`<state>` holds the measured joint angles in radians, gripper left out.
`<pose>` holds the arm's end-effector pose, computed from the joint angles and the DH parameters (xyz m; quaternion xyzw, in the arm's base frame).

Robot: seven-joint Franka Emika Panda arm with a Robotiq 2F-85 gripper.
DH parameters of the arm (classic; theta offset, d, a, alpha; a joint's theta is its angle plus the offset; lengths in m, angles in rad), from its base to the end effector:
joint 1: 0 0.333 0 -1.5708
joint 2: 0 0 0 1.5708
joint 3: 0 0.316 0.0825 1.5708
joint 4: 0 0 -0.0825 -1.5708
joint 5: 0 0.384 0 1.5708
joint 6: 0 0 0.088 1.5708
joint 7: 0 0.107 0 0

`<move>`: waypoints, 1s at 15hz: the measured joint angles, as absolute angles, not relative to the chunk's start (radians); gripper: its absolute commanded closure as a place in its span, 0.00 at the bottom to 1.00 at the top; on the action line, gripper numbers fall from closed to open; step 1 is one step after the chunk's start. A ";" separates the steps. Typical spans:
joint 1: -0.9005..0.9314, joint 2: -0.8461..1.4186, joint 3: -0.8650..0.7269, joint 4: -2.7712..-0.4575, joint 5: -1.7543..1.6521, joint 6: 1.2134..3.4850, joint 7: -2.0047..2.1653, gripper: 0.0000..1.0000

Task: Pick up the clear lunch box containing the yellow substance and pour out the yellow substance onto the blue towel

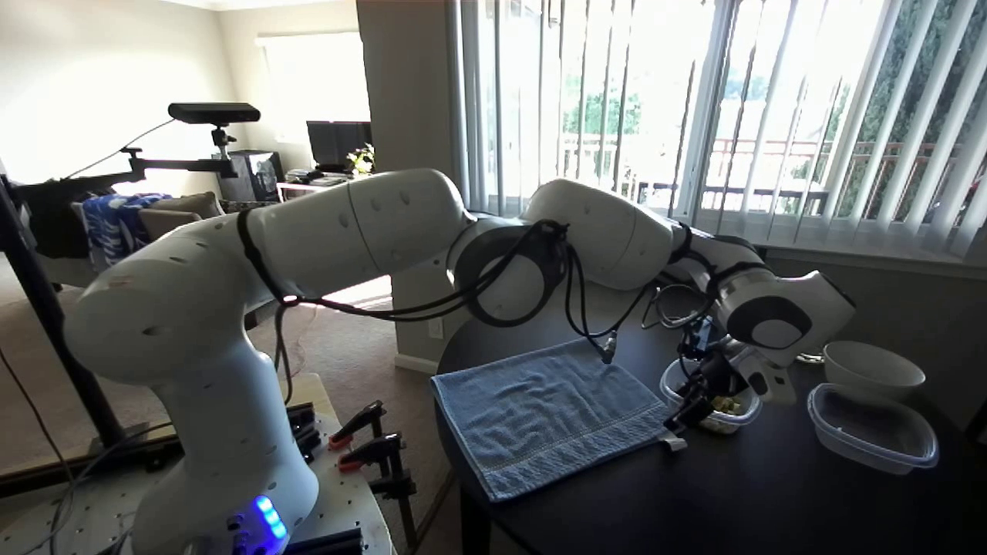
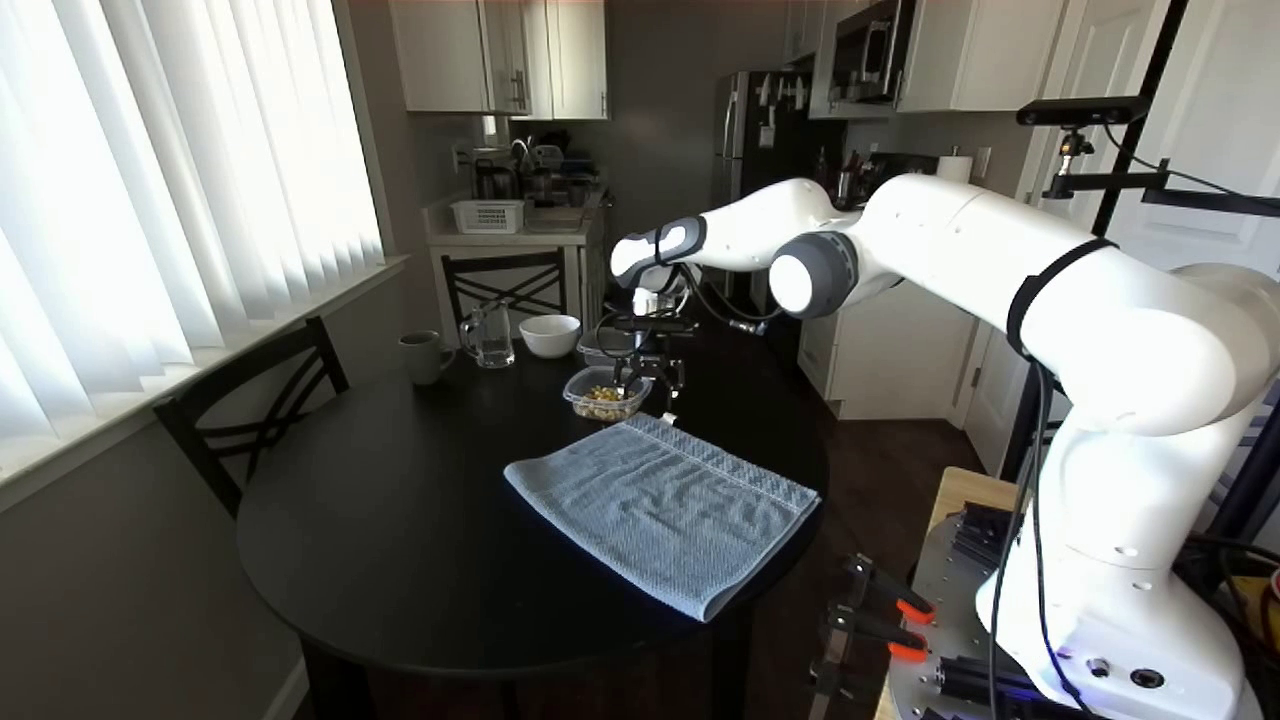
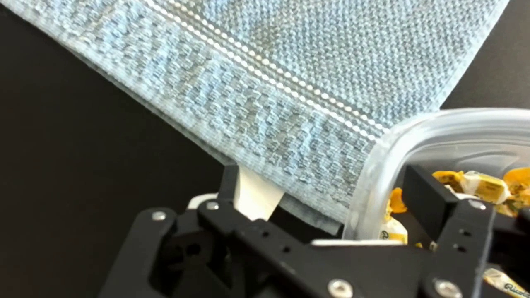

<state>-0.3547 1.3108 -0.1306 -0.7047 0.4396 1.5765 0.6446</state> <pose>0.6989 -0.2664 0.1163 -0.8080 0.5299 0.2257 0.1243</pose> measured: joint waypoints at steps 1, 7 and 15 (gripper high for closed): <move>-0.355 1.311 -0.131 -0.700 0.440 1.577 0.655 0.00; -0.355 1.311 -0.135 -0.673 0.440 1.580 0.696 0.53; -0.355 1.312 -0.135 -0.667 0.440 1.580 0.699 0.97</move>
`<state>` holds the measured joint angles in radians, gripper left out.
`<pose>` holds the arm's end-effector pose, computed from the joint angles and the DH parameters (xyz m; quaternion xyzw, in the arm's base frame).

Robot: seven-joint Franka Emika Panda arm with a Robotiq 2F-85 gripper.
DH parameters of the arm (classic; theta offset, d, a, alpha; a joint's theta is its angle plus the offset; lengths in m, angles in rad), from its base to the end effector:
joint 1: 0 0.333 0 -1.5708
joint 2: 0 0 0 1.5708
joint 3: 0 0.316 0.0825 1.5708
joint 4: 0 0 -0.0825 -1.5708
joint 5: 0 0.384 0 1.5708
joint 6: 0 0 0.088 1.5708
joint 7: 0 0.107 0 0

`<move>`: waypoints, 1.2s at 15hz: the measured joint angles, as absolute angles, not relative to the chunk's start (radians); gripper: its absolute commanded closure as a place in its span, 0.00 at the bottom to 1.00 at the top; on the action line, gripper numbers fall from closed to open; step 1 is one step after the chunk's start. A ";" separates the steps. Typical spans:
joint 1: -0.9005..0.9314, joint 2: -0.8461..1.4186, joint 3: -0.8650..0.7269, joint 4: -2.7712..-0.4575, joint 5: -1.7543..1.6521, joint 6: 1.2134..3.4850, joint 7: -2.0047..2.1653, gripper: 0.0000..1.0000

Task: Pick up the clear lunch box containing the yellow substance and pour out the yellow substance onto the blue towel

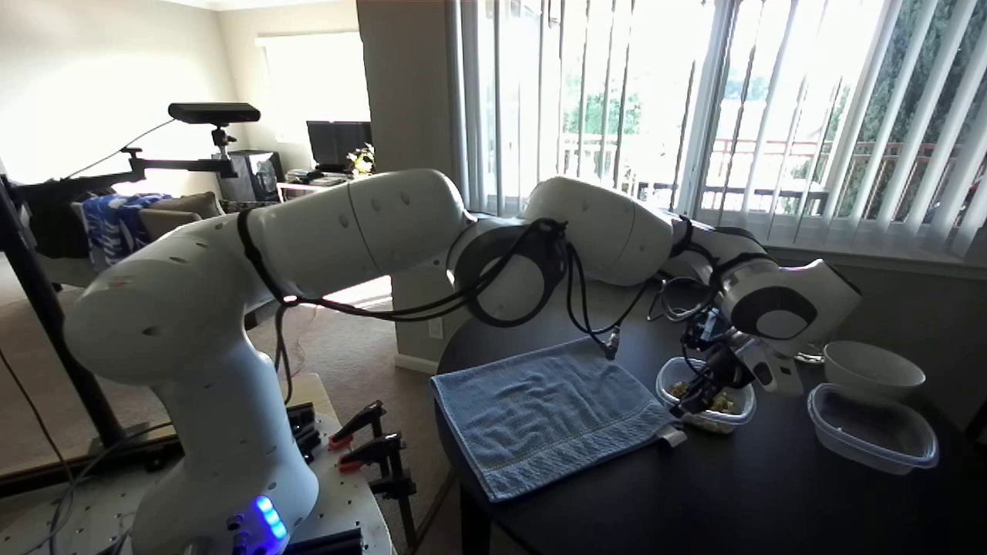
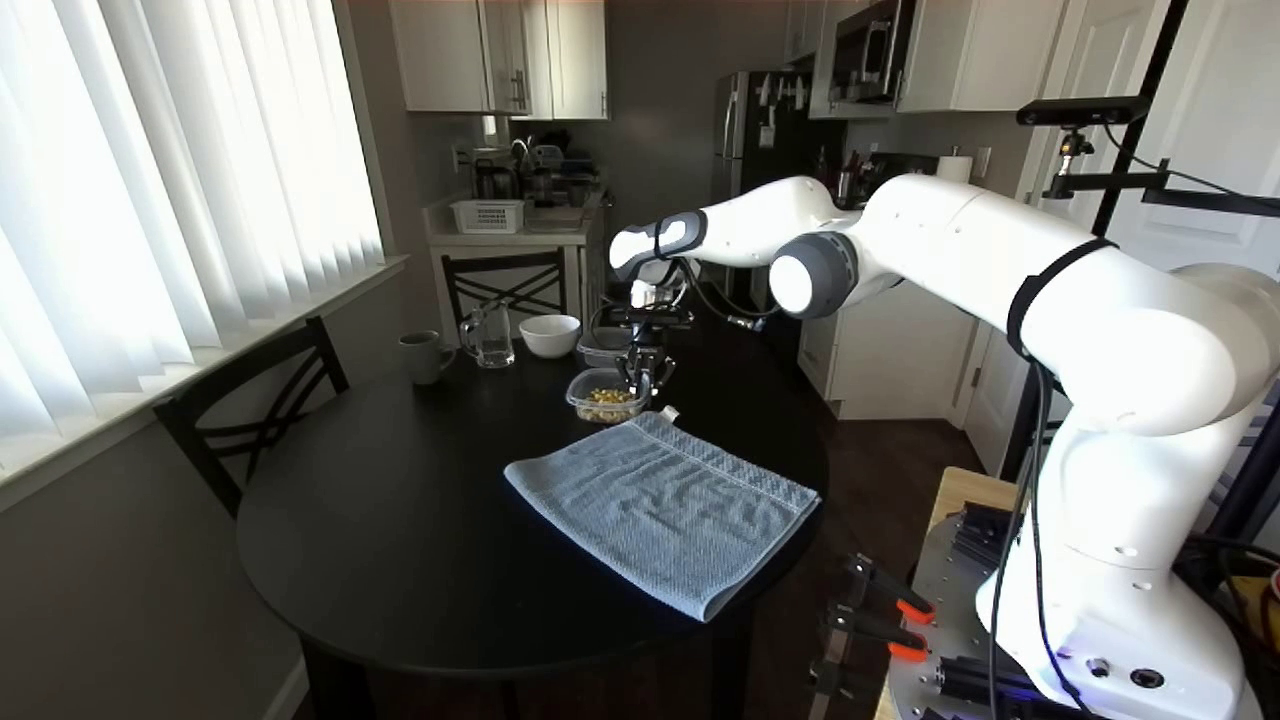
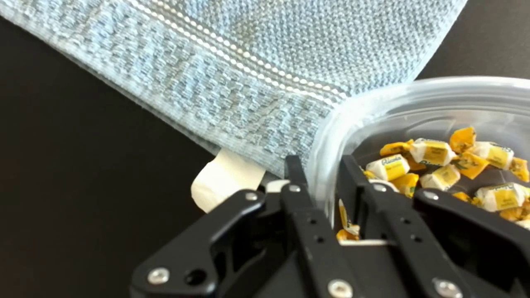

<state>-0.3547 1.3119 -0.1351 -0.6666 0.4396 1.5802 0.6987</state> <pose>0.7065 -0.2693 0.1317 -0.7992 0.5505 0.2096 0.1196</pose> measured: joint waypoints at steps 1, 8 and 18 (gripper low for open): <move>-0.355 1.312 -0.135 -0.666 0.440 1.580 0.699 0.98; -0.344 1.309 -0.136 -0.604 0.438 1.589 0.699 0.96; -0.248 1.297 -0.147 -0.540 0.389 1.218 0.699 0.96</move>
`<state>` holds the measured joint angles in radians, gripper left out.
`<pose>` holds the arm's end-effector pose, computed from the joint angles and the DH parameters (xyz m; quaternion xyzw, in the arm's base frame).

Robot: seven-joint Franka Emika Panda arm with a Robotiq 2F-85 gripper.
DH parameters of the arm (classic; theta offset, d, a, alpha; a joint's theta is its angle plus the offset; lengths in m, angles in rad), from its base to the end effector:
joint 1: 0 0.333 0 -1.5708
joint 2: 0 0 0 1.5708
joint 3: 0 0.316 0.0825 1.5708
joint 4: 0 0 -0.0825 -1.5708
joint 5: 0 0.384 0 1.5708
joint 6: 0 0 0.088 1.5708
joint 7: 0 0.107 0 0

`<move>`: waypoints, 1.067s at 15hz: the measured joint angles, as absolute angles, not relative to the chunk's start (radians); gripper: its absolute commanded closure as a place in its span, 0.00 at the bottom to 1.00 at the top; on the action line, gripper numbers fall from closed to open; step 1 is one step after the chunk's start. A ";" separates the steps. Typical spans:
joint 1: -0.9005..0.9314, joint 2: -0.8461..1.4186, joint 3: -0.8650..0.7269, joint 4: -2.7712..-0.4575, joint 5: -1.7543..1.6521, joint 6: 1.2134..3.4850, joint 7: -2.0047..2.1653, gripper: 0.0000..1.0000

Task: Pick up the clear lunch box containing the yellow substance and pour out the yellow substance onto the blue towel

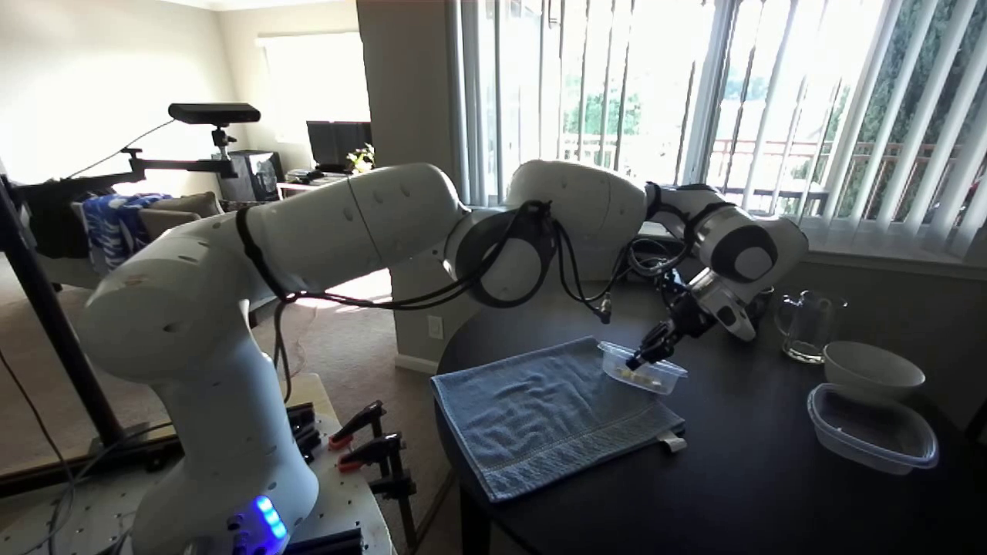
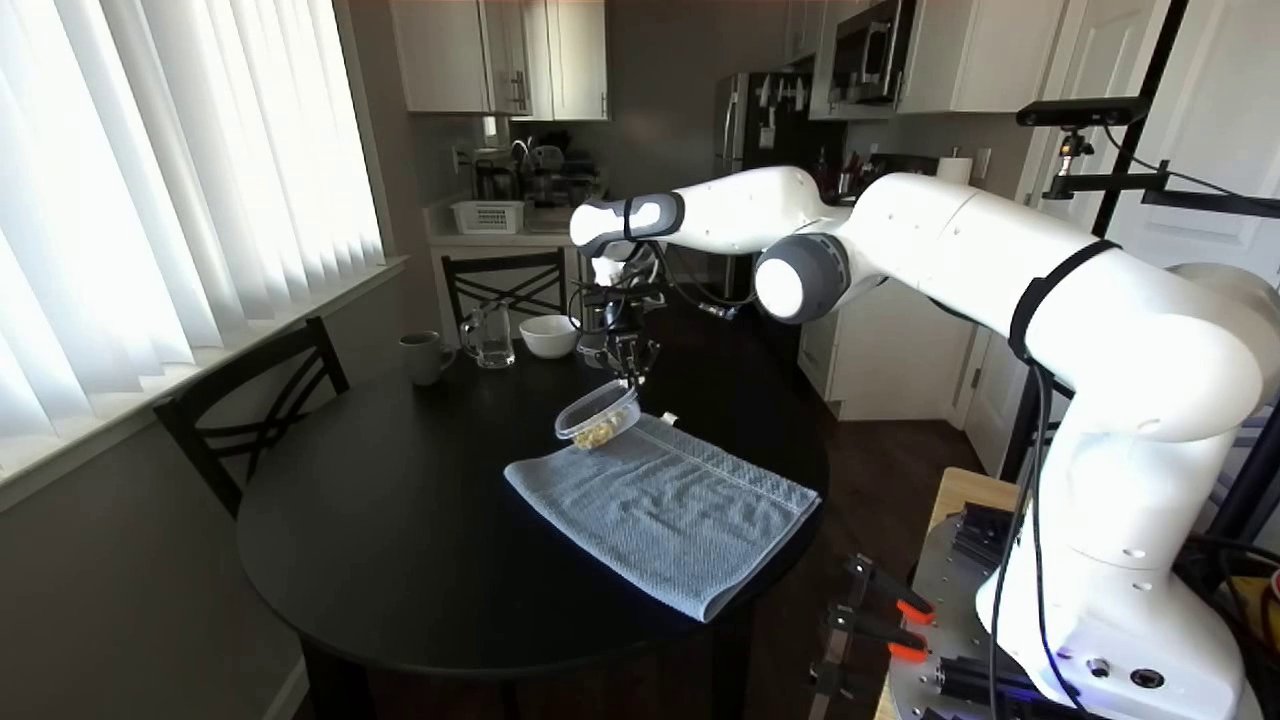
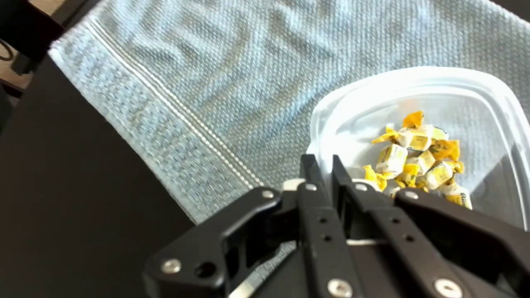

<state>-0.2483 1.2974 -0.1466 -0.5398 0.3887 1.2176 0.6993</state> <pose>0.7093 -0.1799 0.1851 -0.8273 0.4593 0.3172 0.0631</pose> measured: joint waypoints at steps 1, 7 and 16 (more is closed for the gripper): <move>-0.236 1.294 -0.154 -0.530 0.379 1.177 0.708 0.96; -0.126 1.231 -0.229 -0.483 0.299 0.940 0.899 0.96; -0.112 1.241 -0.182 -0.438 0.085 0.577 0.651 0.96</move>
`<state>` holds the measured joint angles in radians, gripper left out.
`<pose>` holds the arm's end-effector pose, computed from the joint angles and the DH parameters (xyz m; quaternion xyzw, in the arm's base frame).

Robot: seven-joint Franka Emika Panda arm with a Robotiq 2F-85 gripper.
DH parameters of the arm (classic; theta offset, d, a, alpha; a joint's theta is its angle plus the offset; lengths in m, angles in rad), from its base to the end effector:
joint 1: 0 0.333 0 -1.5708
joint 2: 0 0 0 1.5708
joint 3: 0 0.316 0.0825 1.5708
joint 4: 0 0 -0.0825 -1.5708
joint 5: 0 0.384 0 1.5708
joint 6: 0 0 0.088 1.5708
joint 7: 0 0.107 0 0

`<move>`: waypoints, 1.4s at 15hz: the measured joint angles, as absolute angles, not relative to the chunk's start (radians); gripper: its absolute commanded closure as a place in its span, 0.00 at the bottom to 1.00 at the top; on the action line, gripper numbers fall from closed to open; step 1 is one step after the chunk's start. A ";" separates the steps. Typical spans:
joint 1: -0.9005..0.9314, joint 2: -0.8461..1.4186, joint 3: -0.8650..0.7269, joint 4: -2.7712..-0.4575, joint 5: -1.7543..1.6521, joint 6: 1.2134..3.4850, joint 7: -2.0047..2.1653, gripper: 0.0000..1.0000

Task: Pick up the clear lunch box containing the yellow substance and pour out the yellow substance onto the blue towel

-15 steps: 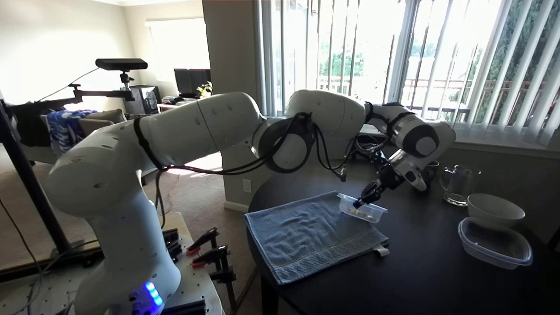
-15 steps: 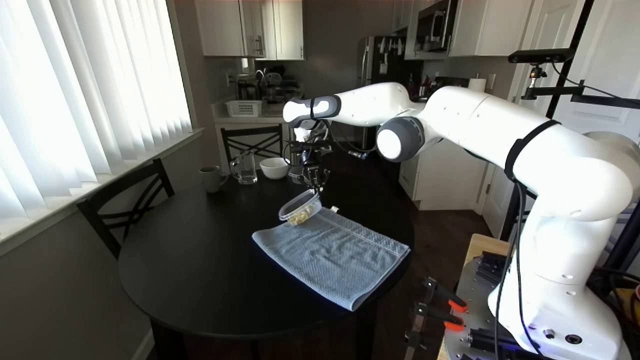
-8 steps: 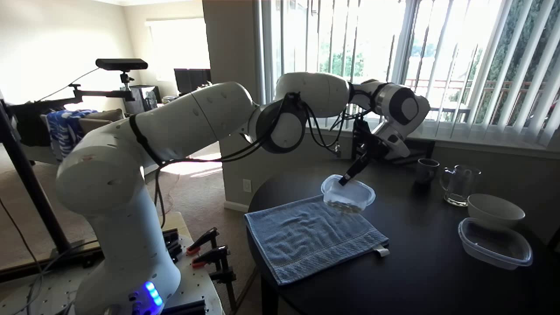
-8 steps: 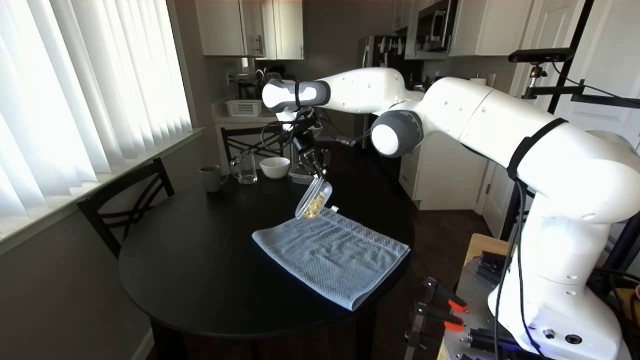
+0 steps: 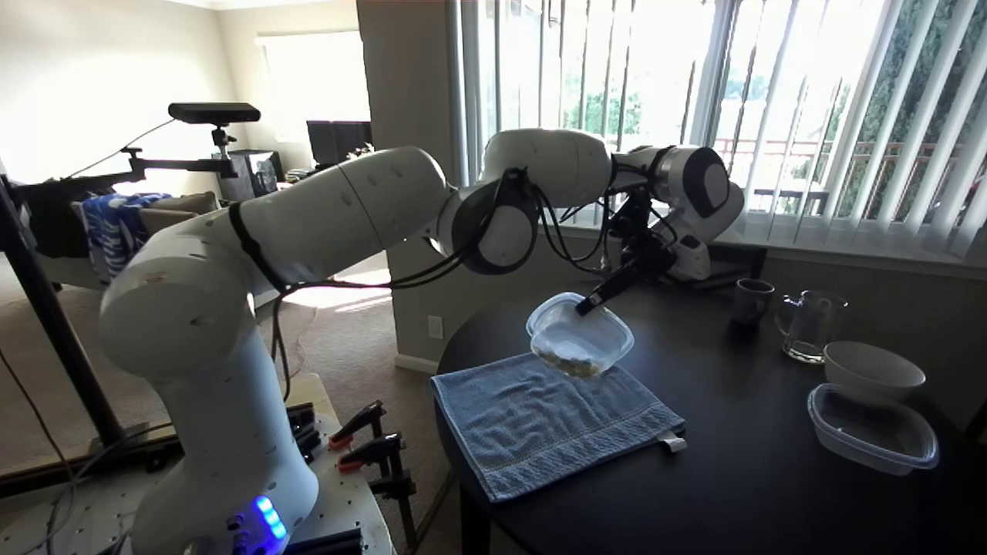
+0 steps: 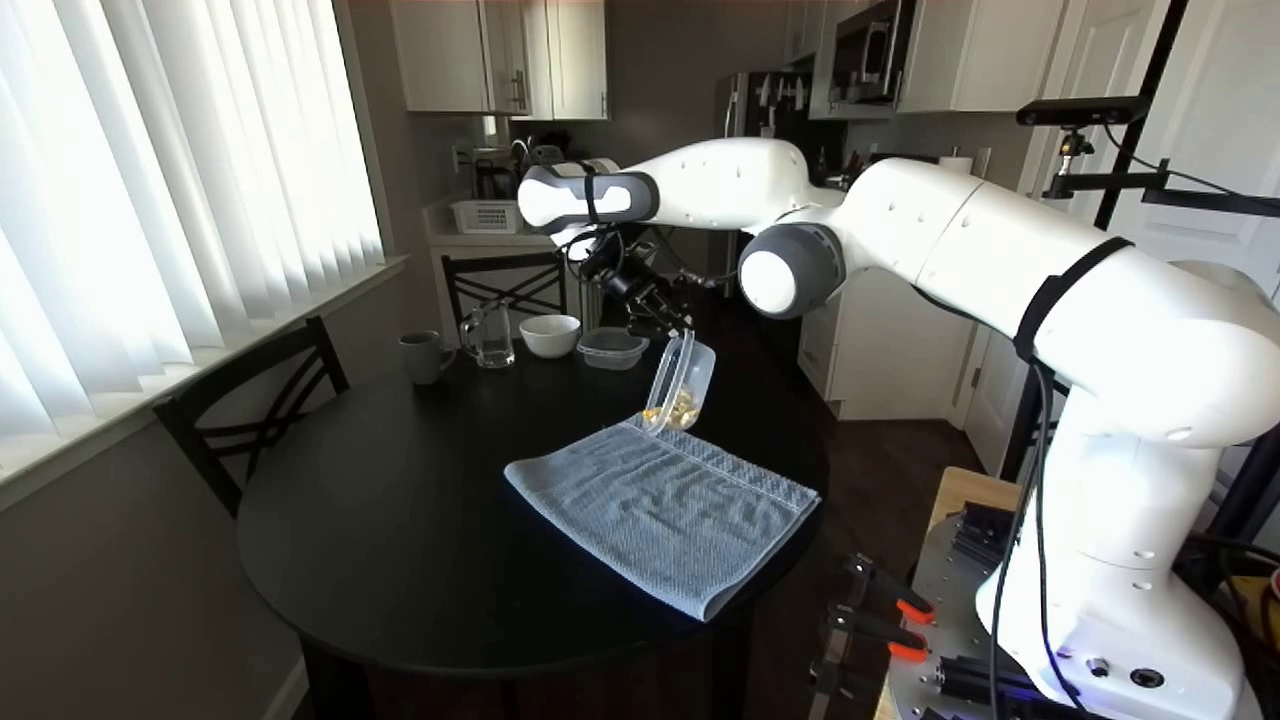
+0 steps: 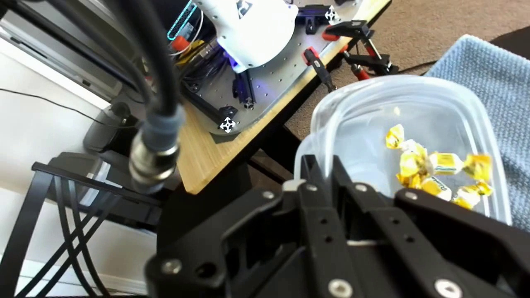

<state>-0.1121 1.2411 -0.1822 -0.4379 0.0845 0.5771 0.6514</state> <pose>0.6515 -0.1119 0.2738 0.7709 -0.3656 -0.4972 0.1580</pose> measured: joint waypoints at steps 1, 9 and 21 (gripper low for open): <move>-0.118 1.255 -0.179 -0.433 0.065 0.563 0.601 0.96; -0.110 1.347 -0.174 -0.459 -0.108 0.502 0.207 0.96; 0.043 1.356 -0.260 -0.558 -0.621 0.285 -0.110 0.96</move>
